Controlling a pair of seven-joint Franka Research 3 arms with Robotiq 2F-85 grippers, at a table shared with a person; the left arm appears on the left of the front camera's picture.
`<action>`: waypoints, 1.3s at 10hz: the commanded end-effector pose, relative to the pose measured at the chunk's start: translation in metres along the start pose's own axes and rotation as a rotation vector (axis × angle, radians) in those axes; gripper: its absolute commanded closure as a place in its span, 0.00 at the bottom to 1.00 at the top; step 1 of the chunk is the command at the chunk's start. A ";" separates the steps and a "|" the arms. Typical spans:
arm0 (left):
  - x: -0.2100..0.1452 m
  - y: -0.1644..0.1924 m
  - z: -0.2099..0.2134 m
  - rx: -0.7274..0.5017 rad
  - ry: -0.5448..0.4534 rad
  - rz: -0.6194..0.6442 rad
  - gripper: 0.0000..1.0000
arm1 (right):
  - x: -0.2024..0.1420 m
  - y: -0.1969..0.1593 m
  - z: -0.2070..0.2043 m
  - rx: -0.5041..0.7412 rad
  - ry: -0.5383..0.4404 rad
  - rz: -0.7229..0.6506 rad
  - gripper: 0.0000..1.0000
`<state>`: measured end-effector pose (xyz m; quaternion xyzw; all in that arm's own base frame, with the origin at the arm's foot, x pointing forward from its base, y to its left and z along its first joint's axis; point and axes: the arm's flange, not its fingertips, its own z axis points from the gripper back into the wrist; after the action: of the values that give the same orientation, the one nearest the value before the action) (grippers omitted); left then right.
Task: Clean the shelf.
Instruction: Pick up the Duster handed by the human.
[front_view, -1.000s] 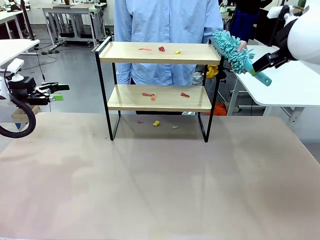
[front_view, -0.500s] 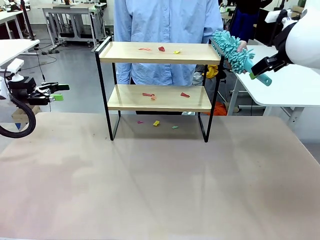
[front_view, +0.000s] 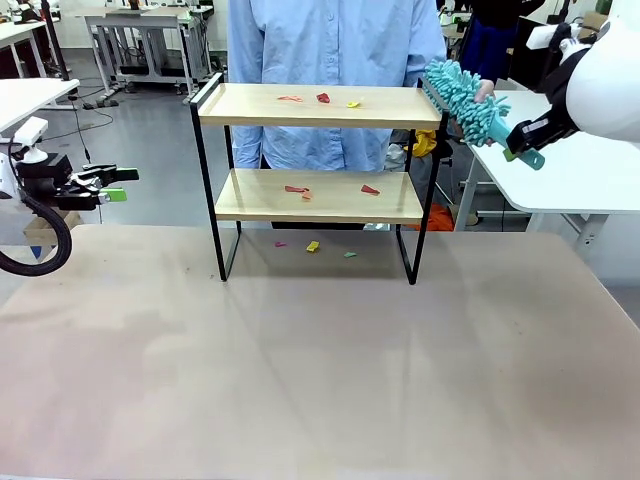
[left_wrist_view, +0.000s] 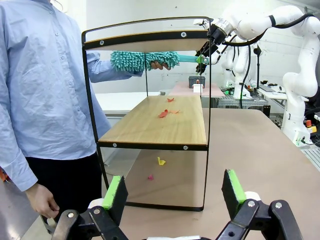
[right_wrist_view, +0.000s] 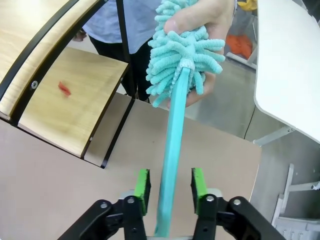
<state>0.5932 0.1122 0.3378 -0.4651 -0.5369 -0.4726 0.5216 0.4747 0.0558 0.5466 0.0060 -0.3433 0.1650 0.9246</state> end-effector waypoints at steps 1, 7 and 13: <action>0.003 0.000 0.000 0.000 0.001 0.000 0.00 | 0.003 0.003 -0.001 -0.057 0.005 -0.035 0.97; 0.003 0.000 0.000 0.000 0.001 0.000 0.00 | 0.006 -0.002 0.005 -0.144 0.018 -0.152 1.00; 0.003 0.000 0.000 0.000 0.001 0.000 0.00 | 0.001 -0.006 0.003 -0.086 0.013 -0.073 1.00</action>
<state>0.5932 0.1123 0.3379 -0.4651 -0.5369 -0.4726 0.5216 0.4757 0.0532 0.5481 -0.0149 -0.3339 0.1039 0.9367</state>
